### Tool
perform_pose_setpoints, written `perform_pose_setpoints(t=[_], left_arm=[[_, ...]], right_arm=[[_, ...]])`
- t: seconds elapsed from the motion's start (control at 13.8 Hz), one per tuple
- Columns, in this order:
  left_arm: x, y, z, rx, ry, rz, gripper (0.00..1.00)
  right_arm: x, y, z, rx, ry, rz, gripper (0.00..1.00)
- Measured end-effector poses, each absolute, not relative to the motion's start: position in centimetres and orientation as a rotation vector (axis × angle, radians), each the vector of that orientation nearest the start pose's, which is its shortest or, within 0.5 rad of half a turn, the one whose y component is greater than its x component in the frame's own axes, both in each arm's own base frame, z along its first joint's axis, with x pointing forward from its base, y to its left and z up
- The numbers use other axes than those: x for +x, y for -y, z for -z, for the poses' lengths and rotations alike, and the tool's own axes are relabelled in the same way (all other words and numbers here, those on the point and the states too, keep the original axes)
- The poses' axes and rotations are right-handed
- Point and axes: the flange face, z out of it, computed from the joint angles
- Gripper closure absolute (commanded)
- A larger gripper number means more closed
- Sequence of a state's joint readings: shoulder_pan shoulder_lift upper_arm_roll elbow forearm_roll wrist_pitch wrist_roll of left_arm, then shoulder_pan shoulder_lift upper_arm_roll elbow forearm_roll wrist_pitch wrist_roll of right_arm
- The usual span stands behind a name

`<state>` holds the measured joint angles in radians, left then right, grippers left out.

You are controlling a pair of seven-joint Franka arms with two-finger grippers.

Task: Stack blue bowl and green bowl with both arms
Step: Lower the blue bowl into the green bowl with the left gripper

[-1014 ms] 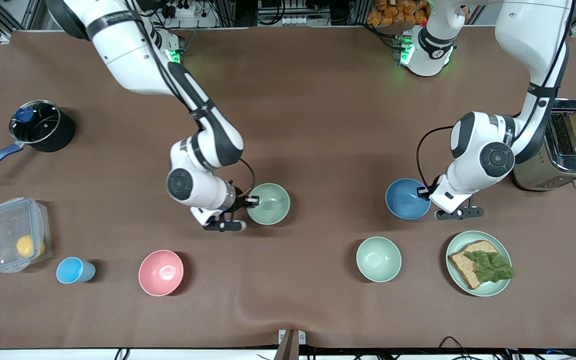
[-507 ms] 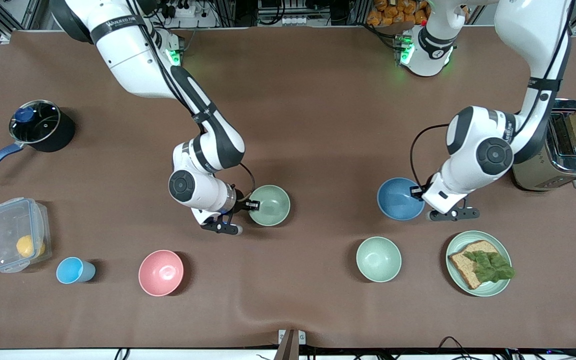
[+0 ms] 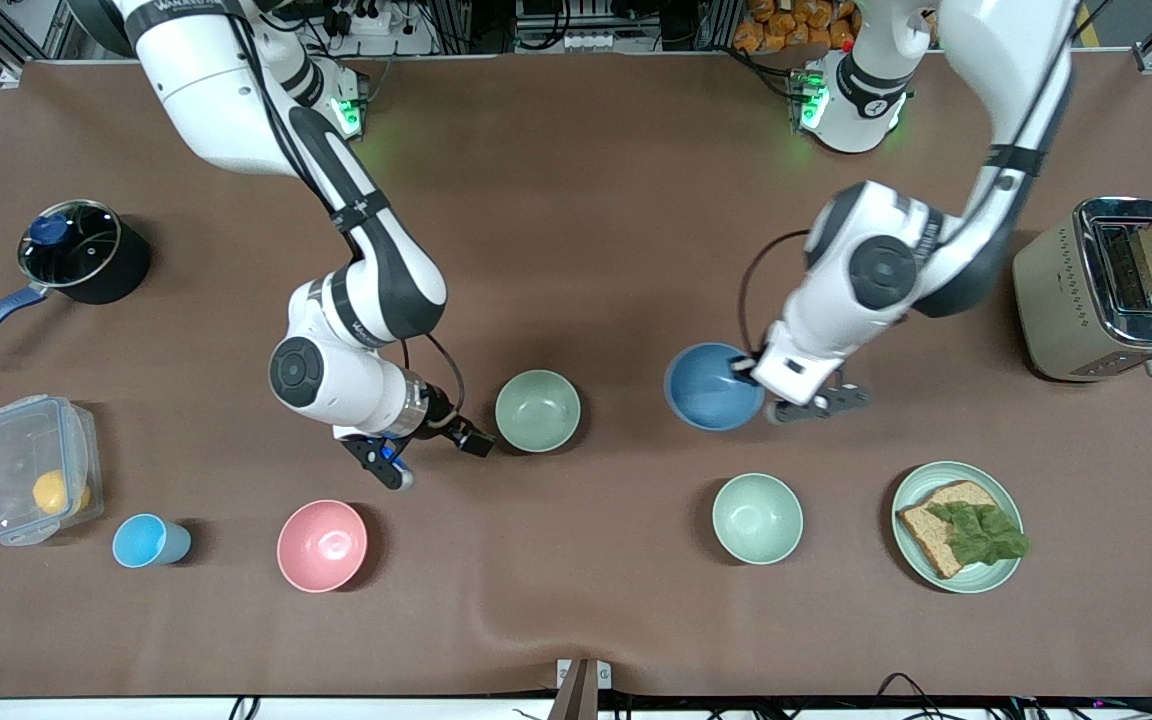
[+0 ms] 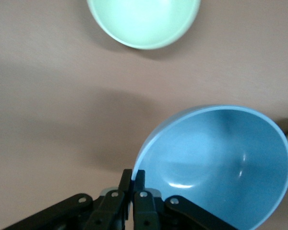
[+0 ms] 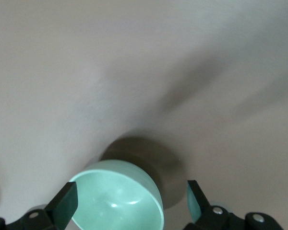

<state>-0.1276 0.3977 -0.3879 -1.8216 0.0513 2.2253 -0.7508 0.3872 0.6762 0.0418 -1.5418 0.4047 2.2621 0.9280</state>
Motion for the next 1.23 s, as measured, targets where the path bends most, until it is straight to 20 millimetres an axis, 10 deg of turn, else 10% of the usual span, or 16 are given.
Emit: perform_pose_setpoints(t=[0.43, 1.23], left_arm=[[55.1, 44.3, -31.9, -3.236, 0.747, -0.139, 1.0], [55.6, 49.0, -28.6, -3.229, 0.882, -0.174, 1.0]], right_arm=[[64.2, -29.2, -22.7, -2.559, -1.332, -0.332, 0.0], [64.7, -28.7, -19.8, -2.508, -1.43, -0.287, 0.0]])
